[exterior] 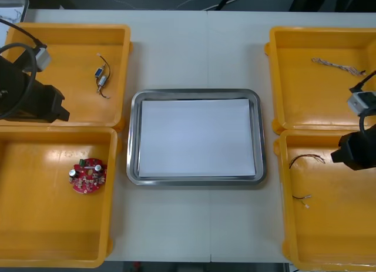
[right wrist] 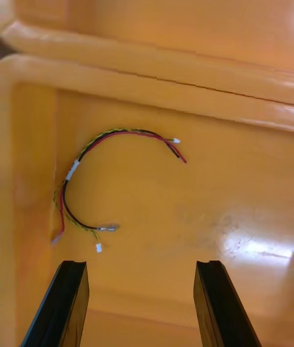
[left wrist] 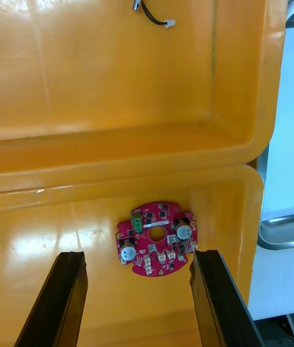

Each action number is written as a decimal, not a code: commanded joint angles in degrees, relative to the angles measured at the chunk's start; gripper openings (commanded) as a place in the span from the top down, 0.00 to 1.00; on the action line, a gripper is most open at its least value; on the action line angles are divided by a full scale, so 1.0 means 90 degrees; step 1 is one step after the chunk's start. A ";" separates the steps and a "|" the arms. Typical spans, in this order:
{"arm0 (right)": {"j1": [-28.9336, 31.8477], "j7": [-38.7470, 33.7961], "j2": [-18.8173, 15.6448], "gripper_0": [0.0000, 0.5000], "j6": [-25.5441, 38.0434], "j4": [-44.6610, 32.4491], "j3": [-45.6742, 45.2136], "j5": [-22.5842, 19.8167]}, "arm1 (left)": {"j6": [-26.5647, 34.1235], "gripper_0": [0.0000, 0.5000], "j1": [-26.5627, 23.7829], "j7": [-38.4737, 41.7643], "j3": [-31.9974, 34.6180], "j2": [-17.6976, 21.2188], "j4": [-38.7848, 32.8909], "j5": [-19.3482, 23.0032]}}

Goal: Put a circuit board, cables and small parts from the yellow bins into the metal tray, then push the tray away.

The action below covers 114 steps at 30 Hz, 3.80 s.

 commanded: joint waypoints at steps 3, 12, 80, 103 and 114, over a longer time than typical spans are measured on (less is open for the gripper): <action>-0.0123 0.0849 -0.0158 0.00 0.0022 -0.0201 0.0455 -0.0092 | 0.0040 0.00 0.0865 -0.0161 0.0496 0.0332 -0.0866 -0.0090; 0.0043 0.2187 -0.0460 0.00 0.0022 -0.0201 0.0963 0.0104 | 0.0040 0.00 0.1910 -0.0152 0.0662 0.0273 -0.1599 -0.0520; 0.0610 -0.7061 0.1678 0.00 0.0022 0.0873 0.0894 0.2213 | -0.1382 0.00 0.2056 -0.0200 -0.0861 -0.0967 -0.0622 -0.2443; 0.1108 -0.7227 0.2049 0.00 -0.0140 0.0873 0.1197 0.2711 | -0.1802 0.00 0.2593 -0.0611 -0.0871 -0.1201 -0.0632 -0.2854; 0.1225 -0.7276 0.2049 0.00 -0.0746 0.0892 0.1461 0.3023 | -0.1772 0.00 0.2593 -0.0640 -0.0910 -0.1299 -0.0622 -0.2922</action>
